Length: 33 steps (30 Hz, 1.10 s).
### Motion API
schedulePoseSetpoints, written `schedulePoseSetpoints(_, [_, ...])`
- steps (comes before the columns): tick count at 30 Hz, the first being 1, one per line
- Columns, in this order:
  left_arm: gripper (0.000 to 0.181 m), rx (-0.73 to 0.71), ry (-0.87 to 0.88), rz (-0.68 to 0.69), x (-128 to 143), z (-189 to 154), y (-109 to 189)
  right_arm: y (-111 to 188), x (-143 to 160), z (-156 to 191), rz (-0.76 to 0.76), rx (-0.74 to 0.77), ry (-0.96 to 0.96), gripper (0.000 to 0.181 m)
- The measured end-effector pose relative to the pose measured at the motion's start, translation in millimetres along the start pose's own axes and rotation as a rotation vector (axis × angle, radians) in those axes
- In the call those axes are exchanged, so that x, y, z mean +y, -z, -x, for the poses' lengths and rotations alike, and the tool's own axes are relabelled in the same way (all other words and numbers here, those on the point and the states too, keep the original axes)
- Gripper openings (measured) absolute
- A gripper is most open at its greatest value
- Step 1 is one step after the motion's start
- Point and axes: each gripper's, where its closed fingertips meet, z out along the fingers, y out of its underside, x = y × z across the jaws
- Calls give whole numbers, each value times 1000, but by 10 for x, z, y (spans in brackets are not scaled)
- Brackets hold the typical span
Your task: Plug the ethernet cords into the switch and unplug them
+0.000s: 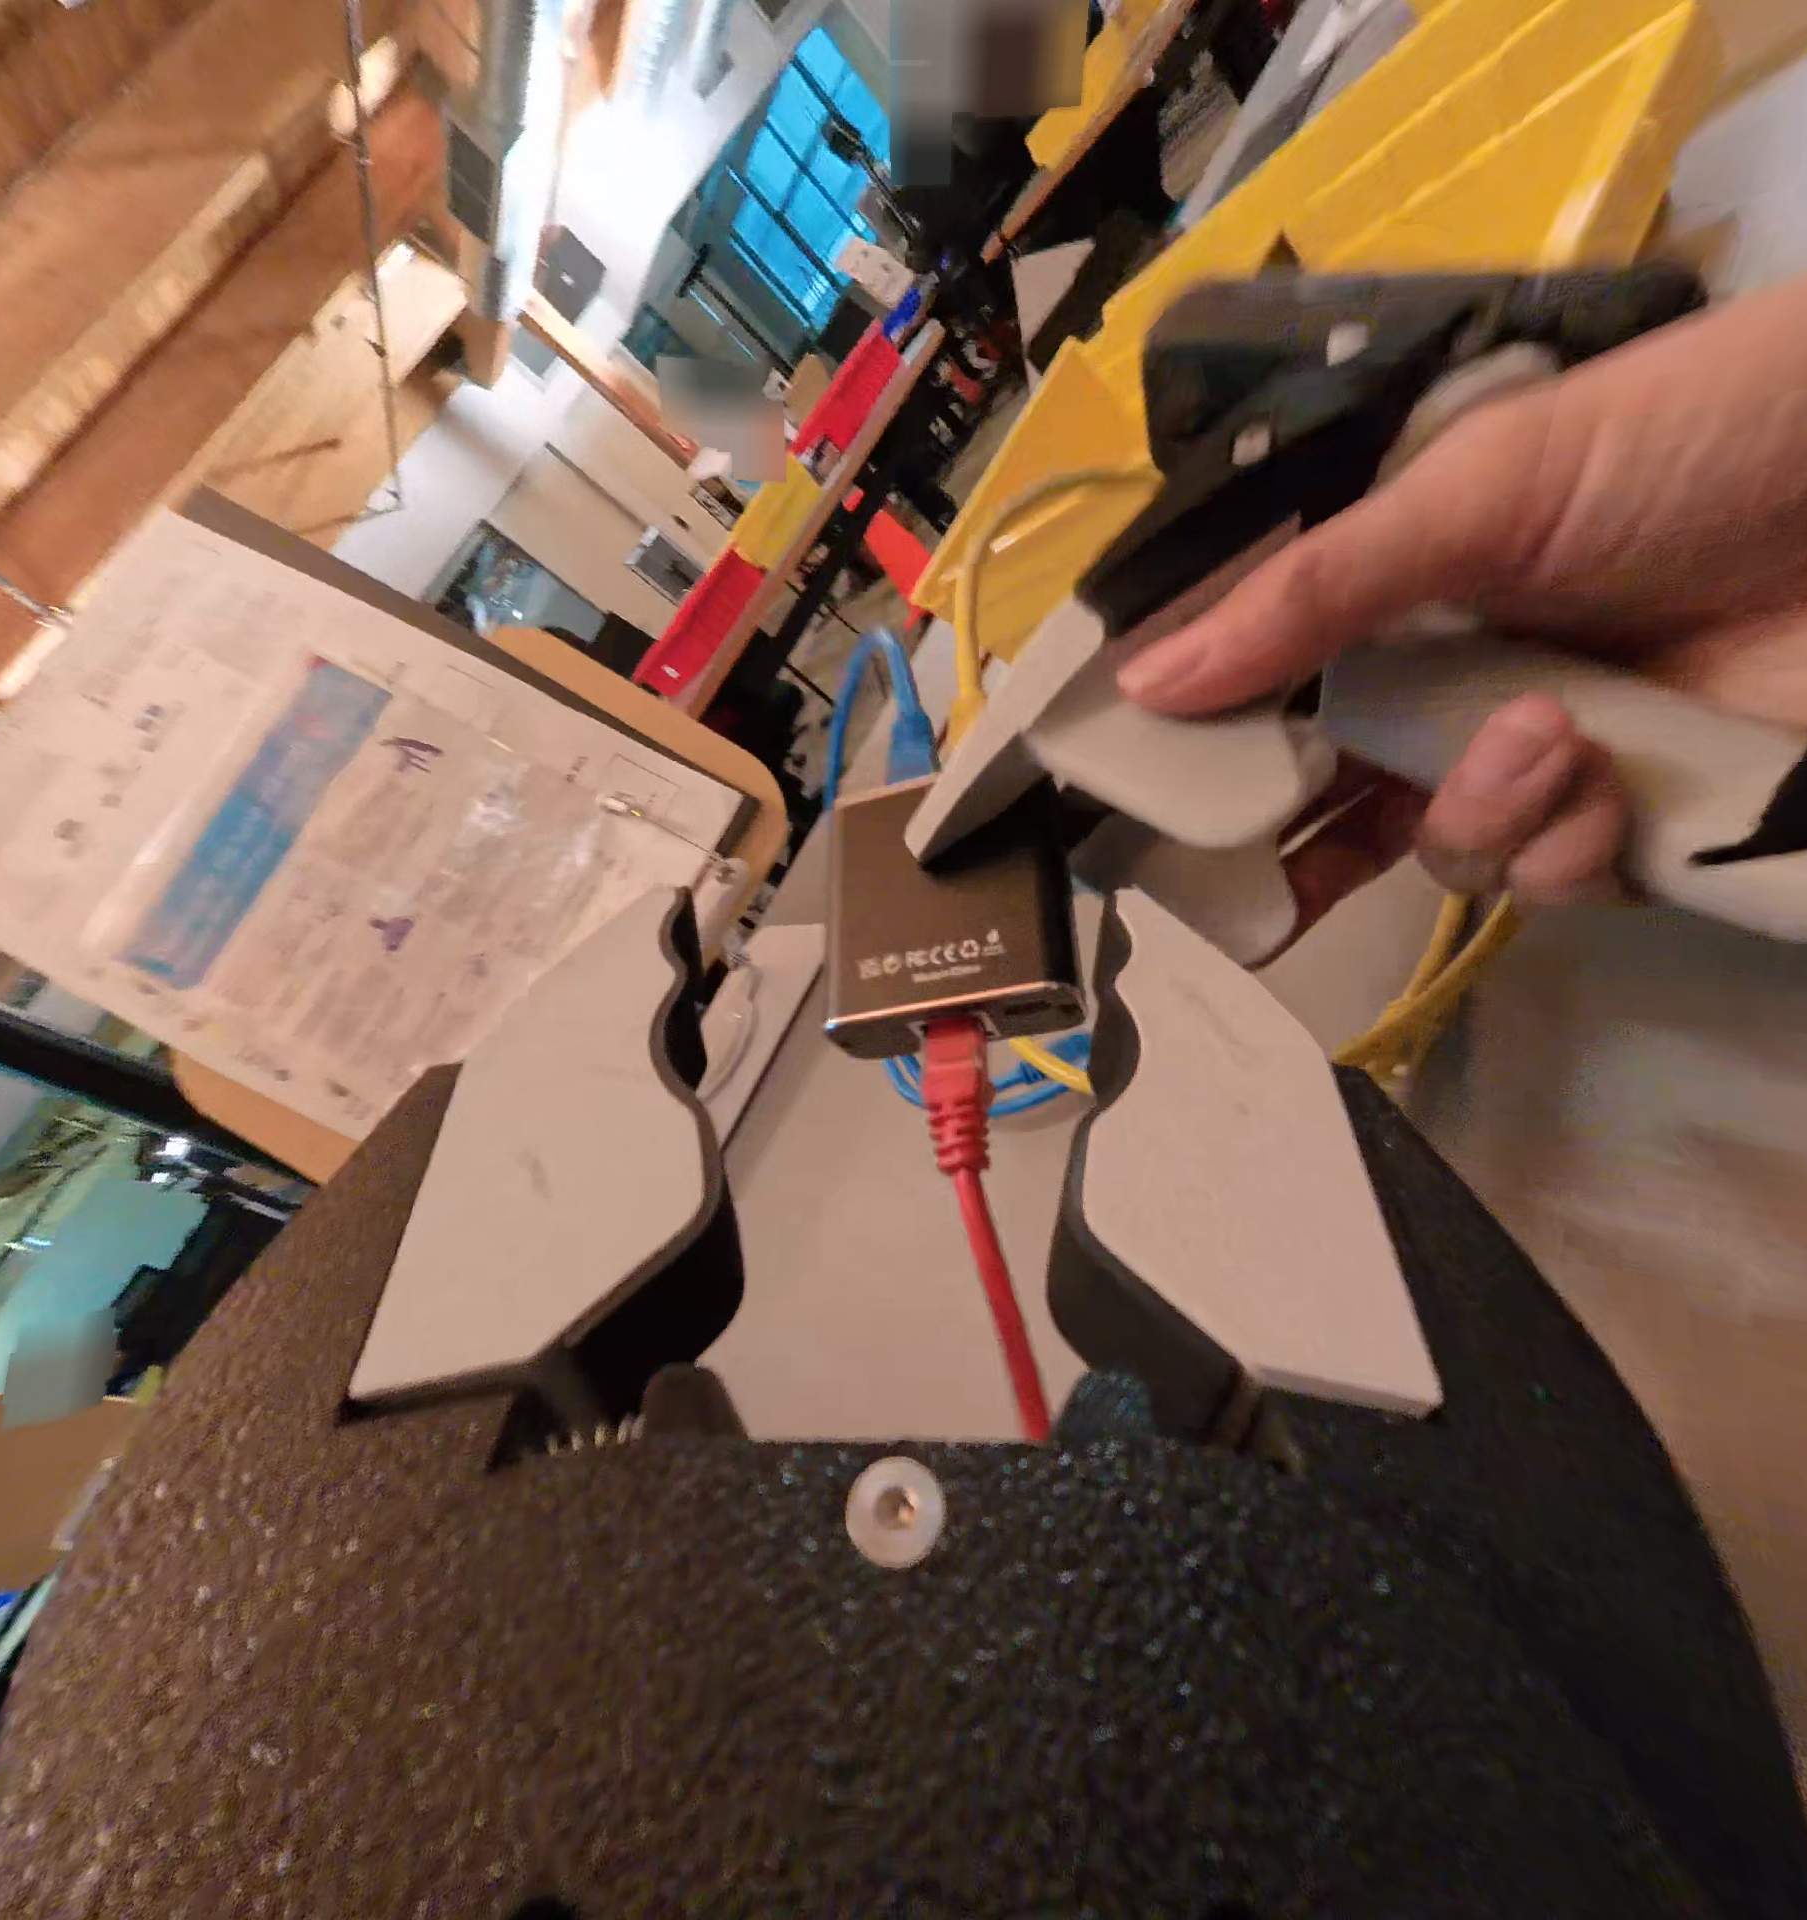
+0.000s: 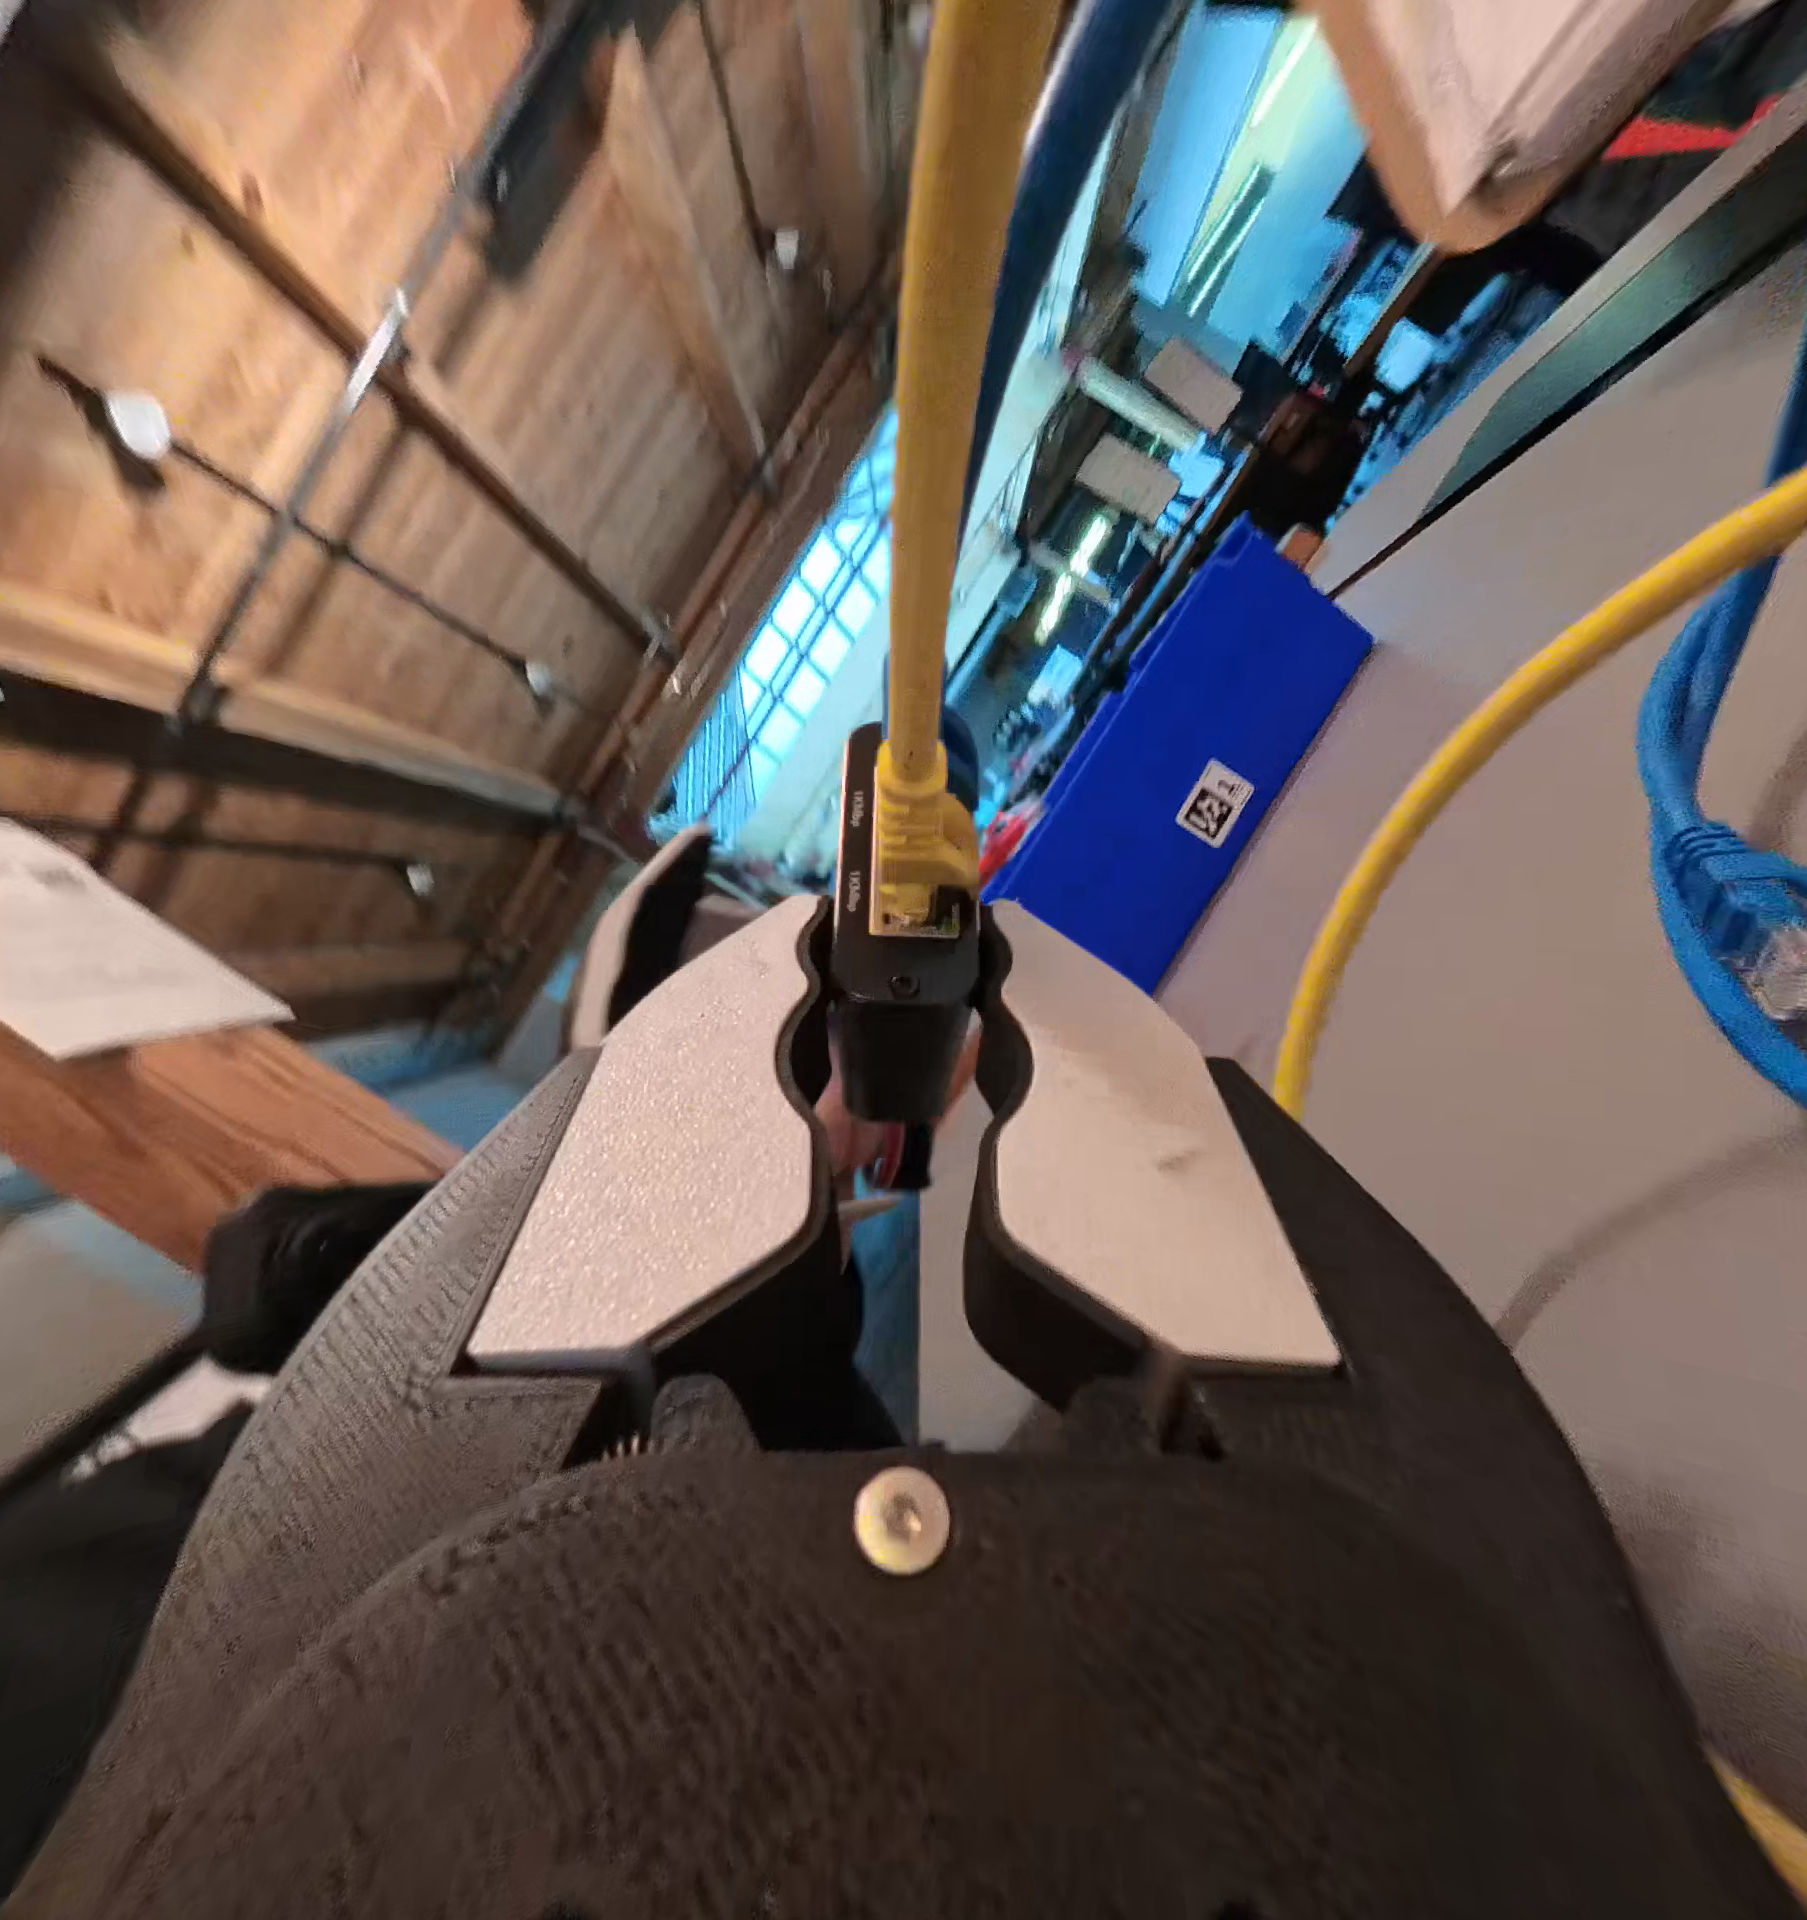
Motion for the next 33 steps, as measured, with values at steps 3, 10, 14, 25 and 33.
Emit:
schedulePoseSetpoints(3, [64,-84,-32,-20,-278,109,245,55,-103,-101,-78,25,-36,24])
schedulePoseSetpoints(10, [64,26,298,73,-360,-136,400,113,-251,-155,-172,78,11,24])
schedulePoseSetpoints(14, [72,-18,510,-24,-34,-232,140,78,-242,-18,-189,34,-23,24])
schedulePoseSetpoints(25, [73,91,318,-253,230,15,11,-49,106,172,75,-44,5,25])
schedulePoseSetpoints(33, [76,345,479,-34,-36,20,280,8,55,39,86,6,31,25])
